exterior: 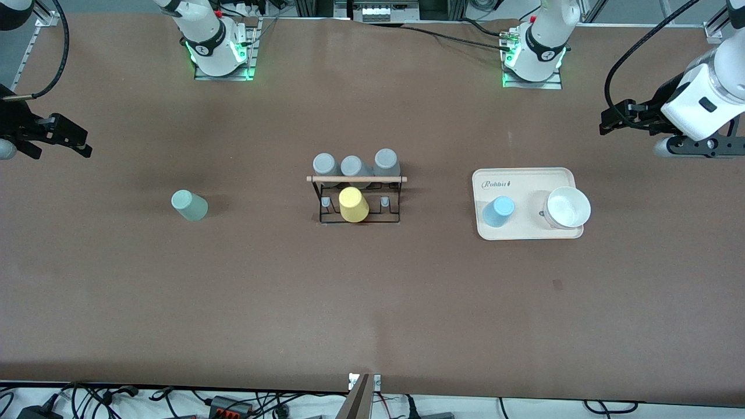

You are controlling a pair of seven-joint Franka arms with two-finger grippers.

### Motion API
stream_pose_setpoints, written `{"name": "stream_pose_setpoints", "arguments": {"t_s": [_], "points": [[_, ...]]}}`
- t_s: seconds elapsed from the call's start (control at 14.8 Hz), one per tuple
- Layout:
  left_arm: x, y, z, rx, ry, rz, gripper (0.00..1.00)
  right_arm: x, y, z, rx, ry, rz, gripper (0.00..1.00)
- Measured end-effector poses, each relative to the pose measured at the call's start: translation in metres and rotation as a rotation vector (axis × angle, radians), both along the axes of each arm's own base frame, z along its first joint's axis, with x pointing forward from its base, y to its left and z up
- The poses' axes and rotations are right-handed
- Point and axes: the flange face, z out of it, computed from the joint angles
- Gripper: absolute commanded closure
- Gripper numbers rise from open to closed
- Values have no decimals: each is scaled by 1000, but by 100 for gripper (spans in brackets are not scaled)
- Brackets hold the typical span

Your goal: Hang scattered cups on rack with three cups

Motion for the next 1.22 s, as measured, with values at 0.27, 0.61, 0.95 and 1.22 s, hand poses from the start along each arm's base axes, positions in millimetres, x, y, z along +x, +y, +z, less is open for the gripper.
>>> {"name": "stream_pose_setpoints", "arguments": {"t_s": [0.27,0.61,0.95,1.22], "points": [[17,-11,-33,-12,46,-20,0,0,0,0,0,0,-3,0],[63,-72,-138,-45,73,-103,0,0,0,1,0,-1,-4,0],[93,-92,-270,-68,131,-111,0,0,0,0,2,-1,-34,0],[85,-91,-319,-69,140,-103,0,0,1,3,2,-4,-34,0]]}}
